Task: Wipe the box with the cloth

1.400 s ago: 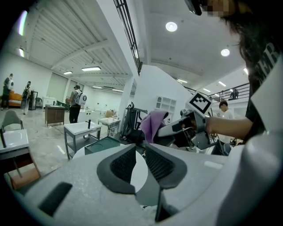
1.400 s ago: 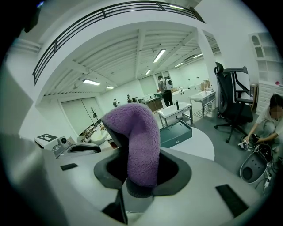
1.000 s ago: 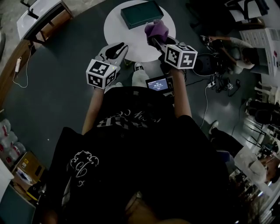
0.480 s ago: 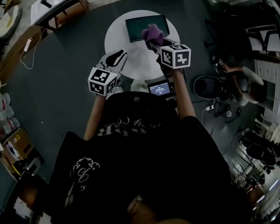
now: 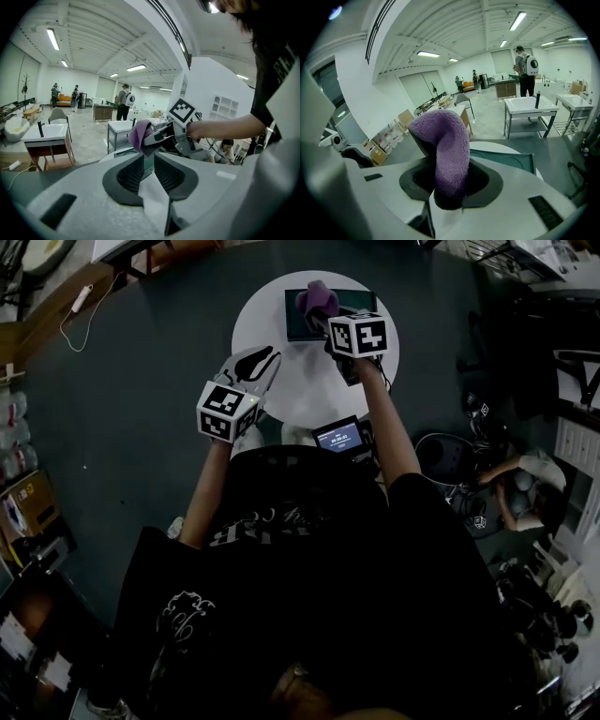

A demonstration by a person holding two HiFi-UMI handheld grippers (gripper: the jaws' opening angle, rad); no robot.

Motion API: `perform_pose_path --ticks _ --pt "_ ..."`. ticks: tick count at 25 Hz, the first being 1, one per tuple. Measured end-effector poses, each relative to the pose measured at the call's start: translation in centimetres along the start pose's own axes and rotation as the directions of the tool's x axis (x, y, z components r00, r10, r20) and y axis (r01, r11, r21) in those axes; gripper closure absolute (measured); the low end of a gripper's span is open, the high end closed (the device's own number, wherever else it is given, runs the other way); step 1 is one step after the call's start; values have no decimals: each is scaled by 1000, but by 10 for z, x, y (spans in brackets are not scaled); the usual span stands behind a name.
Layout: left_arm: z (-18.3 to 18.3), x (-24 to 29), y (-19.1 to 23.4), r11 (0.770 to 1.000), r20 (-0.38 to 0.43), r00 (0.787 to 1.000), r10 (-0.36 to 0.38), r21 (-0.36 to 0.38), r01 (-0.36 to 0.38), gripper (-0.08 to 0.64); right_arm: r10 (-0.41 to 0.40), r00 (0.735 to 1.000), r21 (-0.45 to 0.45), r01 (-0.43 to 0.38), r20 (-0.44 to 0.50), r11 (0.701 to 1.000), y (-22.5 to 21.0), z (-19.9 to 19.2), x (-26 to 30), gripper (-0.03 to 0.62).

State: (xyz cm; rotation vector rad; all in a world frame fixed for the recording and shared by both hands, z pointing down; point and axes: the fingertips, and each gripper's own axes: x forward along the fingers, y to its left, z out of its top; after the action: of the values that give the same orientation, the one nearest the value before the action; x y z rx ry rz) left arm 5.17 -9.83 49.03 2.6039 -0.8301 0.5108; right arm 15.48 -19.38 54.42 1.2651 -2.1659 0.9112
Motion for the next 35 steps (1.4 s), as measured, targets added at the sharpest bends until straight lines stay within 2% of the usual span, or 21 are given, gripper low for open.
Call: perform_pose_path --ticks 5,10,13,15,19,21,26,31,35 --pt "-5 7 3 999 -16 1000 18 -28 -19 499 58 997 -11 -58 -48 998 4 6 49 482" --pt "-9 15 1 999 -33 999 20 -37 -21 500 57 989 -52 -65 -136 997 -3 -8 85 482" --pt "-9 16 -3 999 -40 999 17 -32 -18 500 9 978 -100 -30 -208 995 -19 -26 93 482" --pt "-9 17 -4 999 -42 999 15 -28 -16 500 -20 973 -98 -3 -230 995 -33 -36 93 482" --pt "-10 12 -2 999 -44 999 13 -28 -14 500 -30 976 -1 31 -216 1000 -53 -43 81 482" --pt "-8 11 -1 999 -43 999 10 -30 -11 500 -49 977 19 55 -209 998 -62 -43 74 482" --pt "-4 16 -9 999 -34 999 -7 -32 6 500 -104 971 15 110 -214 994 -88 -47 53 482" --pt "-2 21 -19 999 -29 999 -39 -25 38 500 -196 954 23 207 -228 978 -120 -52 30 482" --pt "0 22 -21 998 -24 998 -55 -22 55 500 -238 941 8 247 -242 969 -133 -57 17 482"
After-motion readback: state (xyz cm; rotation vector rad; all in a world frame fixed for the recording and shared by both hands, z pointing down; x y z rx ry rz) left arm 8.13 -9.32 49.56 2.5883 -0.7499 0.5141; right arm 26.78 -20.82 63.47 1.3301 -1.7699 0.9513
